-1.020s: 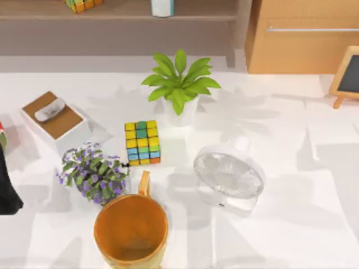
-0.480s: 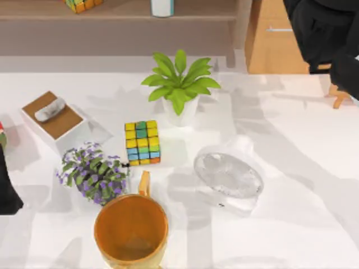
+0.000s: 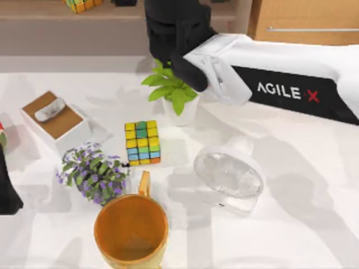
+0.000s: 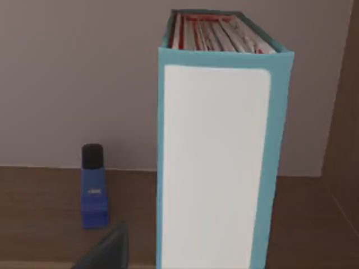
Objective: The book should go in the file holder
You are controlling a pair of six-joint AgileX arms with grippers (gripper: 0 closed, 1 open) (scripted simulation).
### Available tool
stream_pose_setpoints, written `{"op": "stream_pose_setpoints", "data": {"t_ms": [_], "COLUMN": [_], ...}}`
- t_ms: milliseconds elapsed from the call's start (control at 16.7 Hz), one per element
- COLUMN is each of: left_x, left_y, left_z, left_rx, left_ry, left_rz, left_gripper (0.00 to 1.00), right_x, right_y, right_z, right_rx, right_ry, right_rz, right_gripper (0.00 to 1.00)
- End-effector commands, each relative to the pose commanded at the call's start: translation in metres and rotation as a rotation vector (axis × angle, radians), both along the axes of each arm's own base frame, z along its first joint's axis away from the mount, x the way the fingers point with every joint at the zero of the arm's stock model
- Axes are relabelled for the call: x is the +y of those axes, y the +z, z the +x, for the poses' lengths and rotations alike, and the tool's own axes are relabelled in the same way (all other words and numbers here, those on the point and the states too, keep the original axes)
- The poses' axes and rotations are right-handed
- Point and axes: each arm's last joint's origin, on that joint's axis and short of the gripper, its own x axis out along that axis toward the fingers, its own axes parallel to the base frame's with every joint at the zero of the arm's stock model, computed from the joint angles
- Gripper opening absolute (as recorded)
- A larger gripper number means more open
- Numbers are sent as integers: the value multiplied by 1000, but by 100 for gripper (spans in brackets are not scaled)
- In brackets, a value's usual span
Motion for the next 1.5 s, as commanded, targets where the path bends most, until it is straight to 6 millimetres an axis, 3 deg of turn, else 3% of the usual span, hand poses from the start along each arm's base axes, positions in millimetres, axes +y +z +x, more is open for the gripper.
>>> {"op": "stream_pose_setpoints", "data": {"t_ms": [180,360,720,1080,1320,1500], "left_x": [0,0,0,0,0,0], "left_y": [0,0,0,0,0,0], "left_z": [0,0,0,0,0,0], "left_rx": [0,0,0,0,0,0], "left_ry": [0,0,0,0,0,0], "left_rz": [0,0,0,0,0,0], "left_gripper": [100,100,100,100,100,100], "right_x": [16,20,21,20,20,20], "right_y": [-31,-45,-45,-45,-45,-45], "right_z": [19,29,28,47,49,49], "right_rx": [-2,-2,0,-2,-2,-2], "right_ry": [-8,-11,-8,-11,-11,-11], "right_rz": [9,15,12,15,15,15], "right_gripper": [100,100,100,100,100,77]}}
